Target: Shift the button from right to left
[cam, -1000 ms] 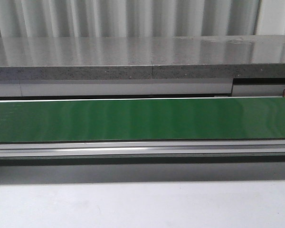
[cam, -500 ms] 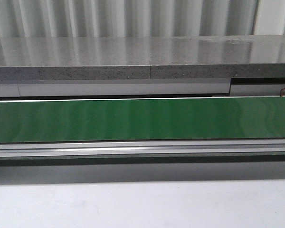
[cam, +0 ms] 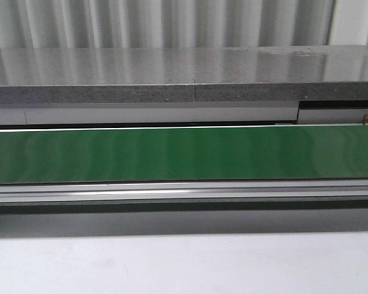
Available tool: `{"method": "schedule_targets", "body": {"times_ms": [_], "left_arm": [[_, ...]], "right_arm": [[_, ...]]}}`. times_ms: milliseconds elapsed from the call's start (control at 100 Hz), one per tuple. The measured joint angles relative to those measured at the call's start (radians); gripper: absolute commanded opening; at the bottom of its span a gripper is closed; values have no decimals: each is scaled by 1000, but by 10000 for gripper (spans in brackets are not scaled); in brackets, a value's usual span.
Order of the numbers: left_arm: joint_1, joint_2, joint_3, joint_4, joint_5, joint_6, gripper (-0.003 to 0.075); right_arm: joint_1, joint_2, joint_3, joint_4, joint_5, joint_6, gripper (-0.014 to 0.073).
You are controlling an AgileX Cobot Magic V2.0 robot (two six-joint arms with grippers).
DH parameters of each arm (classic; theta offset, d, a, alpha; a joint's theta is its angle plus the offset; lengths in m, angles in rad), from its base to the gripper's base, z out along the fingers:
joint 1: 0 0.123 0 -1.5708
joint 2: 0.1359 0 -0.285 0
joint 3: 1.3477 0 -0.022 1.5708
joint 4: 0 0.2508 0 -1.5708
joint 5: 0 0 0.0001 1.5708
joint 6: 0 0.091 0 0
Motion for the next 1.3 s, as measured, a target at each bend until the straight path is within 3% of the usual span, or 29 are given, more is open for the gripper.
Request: {"method": "schedule_targets", "body": {"times_ms": [370,890,1300], "left_arm": [[0,0,0,0,0,0,-20],[0,0,0,0,0,0,-20],[0,0,0,0,0,0,-20]], "right_arm": [[-42,332,-225,-118,-17,-2,646],[-425,642,-297,-106,-193,-101,646],[-442,923,-297,-82,-331,-118,646]]}}
